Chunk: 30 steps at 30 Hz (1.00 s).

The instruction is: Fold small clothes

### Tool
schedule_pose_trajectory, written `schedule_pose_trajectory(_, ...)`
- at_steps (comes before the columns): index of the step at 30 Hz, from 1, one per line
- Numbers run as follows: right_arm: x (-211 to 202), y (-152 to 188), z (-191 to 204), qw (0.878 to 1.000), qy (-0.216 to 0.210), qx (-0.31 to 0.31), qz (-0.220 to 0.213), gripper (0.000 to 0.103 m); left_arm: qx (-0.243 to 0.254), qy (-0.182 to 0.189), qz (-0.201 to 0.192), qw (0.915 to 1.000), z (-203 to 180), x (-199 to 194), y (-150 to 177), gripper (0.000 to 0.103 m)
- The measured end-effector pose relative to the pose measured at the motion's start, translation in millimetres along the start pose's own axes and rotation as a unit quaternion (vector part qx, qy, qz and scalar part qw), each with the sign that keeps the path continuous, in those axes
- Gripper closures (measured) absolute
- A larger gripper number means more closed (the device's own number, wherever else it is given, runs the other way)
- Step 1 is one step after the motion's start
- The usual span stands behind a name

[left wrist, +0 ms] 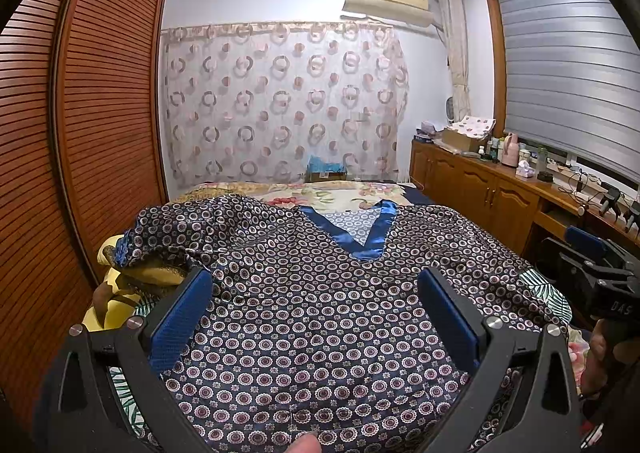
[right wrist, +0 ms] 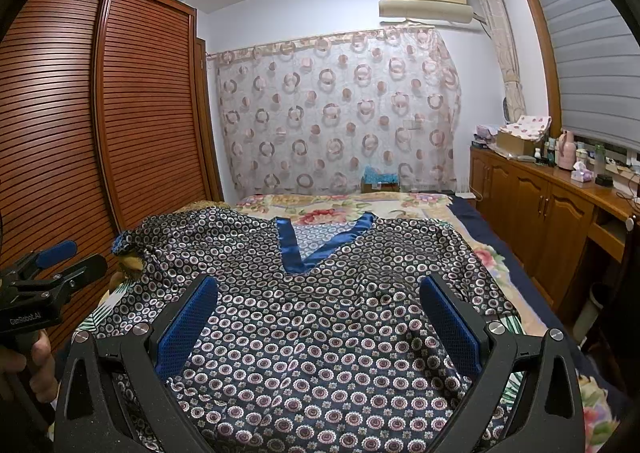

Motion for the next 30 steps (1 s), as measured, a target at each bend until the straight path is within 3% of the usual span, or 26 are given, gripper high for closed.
schedule_pose_trajectory(30, 4.9, 1.5, 2.9, 1.000, -0.007, 0.002, 0.005, 0.002, -0.002, -0.003, 0.005, 1.0000, 8.5, 0.0, -0.2, 0.000)
Point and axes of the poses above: each gripper's, at about its wrist camera, not at the fingertips, and x roughly the way its jaws point, z to its left, y to its underside, the point moved 3 cm from there along x, roughly the way its jaws point, and after that the axes turned 5 degrees about z, right-handed, at the moved point
